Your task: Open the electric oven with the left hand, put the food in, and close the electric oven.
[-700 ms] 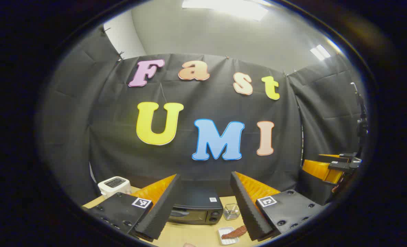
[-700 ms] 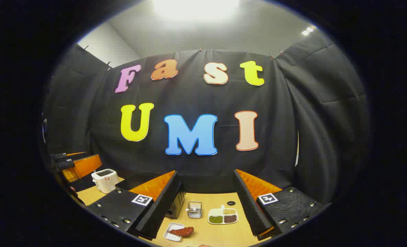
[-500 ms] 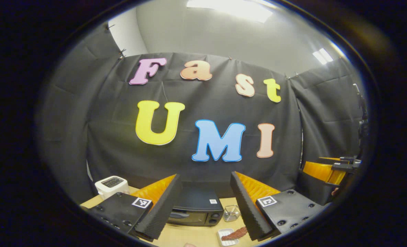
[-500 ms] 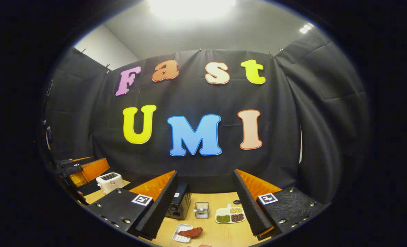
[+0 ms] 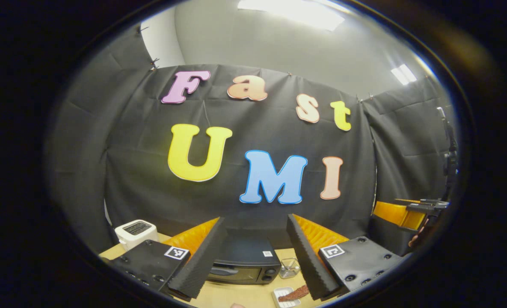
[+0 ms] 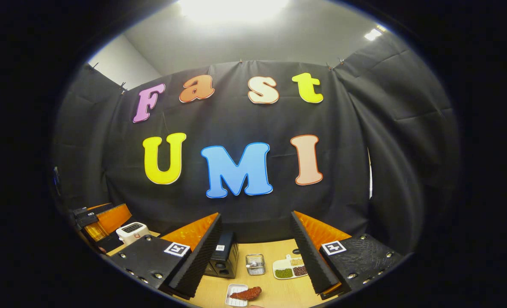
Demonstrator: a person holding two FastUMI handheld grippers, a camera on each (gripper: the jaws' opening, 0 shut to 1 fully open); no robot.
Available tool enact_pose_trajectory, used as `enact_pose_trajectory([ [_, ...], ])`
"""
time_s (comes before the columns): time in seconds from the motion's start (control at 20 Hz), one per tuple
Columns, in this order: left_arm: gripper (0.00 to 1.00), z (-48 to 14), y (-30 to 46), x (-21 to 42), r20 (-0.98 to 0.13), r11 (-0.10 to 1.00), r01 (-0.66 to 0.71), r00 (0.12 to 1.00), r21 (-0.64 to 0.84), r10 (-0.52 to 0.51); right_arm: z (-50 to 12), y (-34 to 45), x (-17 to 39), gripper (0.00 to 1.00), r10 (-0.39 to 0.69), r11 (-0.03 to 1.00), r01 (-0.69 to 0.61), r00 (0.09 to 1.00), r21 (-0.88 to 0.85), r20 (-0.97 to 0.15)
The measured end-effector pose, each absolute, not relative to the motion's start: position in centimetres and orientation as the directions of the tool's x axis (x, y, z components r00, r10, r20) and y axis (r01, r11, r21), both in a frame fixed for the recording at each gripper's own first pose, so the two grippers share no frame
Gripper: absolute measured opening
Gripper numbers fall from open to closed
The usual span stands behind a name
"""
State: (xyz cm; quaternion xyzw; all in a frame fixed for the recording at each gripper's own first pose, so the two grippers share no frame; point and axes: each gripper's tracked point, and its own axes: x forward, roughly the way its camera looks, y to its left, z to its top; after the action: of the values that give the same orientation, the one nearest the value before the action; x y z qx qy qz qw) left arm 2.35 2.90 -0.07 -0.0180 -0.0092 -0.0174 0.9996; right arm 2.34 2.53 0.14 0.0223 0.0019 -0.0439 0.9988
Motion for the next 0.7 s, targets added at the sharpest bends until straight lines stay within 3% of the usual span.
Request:
enact_pose_trajectory([
  [0.35, 0.98, -1.9, 3.2, 3.6, -0.023, 0.999, 0.035, 0.999, -0.024, -0.036, -0.5, 3.1, 3.0, 0.98, -0.085, 0.995, 0.086, 0.996, 0.052, -0.026],
  [0.7, 0.98, -8.3, 6.1, 6.3, -0.169, 1.000, -0.010, 0.986, -0.027, 0.005, -1.7, 3.5, 2.9, 0.98, -0.072, 0.996, 0.074, 0.996, 0.039, -0.051],
])
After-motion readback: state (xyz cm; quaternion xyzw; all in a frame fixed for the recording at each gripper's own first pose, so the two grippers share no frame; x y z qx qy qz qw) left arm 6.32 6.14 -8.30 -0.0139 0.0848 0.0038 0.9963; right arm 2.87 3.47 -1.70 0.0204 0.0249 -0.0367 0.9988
